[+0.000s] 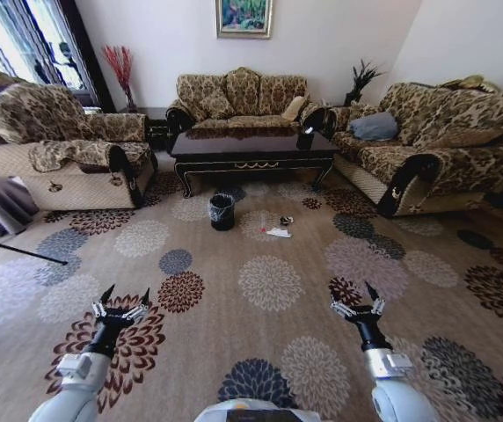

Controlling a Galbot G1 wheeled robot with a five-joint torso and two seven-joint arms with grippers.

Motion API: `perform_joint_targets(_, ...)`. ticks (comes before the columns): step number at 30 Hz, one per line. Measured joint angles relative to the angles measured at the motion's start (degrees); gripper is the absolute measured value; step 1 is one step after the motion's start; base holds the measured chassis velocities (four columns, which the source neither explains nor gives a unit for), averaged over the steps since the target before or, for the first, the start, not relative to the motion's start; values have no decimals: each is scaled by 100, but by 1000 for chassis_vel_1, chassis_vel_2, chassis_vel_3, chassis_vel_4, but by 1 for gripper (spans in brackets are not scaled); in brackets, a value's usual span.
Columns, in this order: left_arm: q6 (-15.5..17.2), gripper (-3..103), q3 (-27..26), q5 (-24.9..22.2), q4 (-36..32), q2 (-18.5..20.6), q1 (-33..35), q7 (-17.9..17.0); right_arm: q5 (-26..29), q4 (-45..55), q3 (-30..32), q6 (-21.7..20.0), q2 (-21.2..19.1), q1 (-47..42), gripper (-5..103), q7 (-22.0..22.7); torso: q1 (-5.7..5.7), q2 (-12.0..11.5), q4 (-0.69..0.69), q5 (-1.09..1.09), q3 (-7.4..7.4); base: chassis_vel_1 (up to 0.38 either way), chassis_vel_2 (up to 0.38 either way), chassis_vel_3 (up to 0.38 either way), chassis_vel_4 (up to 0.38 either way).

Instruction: Move to the front of the table and pick up the trash from the floor, then place it into the trash bin.

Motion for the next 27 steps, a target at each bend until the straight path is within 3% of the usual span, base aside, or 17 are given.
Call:
perform_joint_targets(10,74,100,20,-67,-2,-114,-5,-48,-262,41,19,-89,-12,-30,100,229,-100,-248,0,0,-148,0,0,0,0)
perform_joint_targets(27,237,100,35,-156,92,-157,-97,-126,-121,-136,-27,21,48,-24,100,241,-261,-656,0,0,-392,0,0,0,0)
